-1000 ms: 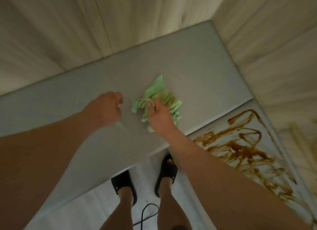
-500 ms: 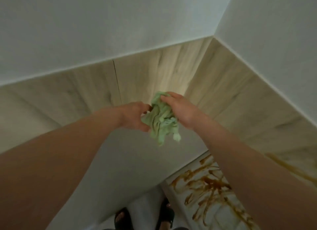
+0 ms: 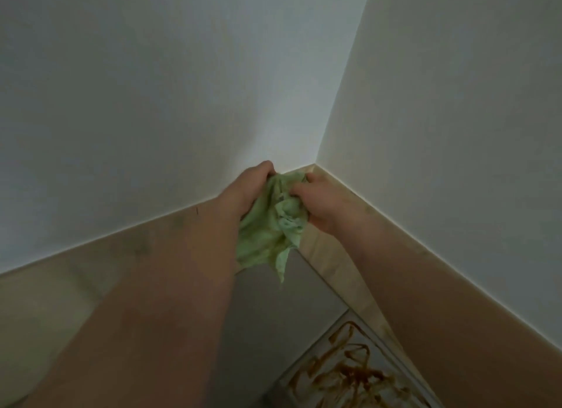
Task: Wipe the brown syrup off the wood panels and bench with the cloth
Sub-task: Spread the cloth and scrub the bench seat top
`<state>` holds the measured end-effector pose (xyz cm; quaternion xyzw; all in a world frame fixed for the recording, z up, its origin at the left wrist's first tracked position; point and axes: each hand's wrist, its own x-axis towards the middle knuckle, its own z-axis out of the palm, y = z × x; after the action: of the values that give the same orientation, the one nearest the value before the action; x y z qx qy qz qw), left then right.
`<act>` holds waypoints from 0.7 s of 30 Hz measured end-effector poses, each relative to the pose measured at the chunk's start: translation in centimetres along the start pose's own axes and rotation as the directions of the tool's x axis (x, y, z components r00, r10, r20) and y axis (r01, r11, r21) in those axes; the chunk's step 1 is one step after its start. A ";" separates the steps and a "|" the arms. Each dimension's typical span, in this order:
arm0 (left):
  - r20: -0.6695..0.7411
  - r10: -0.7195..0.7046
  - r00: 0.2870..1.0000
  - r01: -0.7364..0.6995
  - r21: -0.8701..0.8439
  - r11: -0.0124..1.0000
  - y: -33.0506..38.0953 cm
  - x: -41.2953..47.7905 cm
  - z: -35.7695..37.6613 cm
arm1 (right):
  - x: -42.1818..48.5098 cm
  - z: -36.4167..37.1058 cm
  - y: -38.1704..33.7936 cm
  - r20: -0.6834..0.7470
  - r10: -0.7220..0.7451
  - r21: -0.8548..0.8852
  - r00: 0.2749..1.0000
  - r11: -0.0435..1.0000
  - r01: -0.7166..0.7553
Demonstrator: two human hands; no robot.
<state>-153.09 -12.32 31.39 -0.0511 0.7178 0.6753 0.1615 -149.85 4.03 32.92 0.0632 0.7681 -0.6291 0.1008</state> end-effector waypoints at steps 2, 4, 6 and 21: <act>0.045 0.013 0.999 -0.006 -0.157 0.988 0.4 -0.3 2.9 | -1.0 -1.1 -1.1 -0.075 -0.022 -0.021 0.997 1.000 0.021; 0.051 0.034 0.998 -0.021 -0.229 0.973 1.0 -0.9 5.1 | -2.0 -2.8 -1.6 -0.132 -0.017 0.015 0.991 1.000 0.019; 0.073 0.074 0.995 -0.057 -0.221 0.974 2.1 -1.9 6.9 | -2.9 -5.3 -1.6 -0.205 -0.031 0.024 0.978 0.999 0.037; -0.026 0.298 0.954 -0.299 -0.028 0.954 8.2 -10.9 17.2 | -9.0 -20.5 -0.7 0.097 -0.387 -0.183 0.917 0.898 0.399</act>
<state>-142.45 3.70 41.89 0.0479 0.7082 0.7027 0.0492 -142.82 24.24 39.58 -0.1220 0.8209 -0.5580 -0.0001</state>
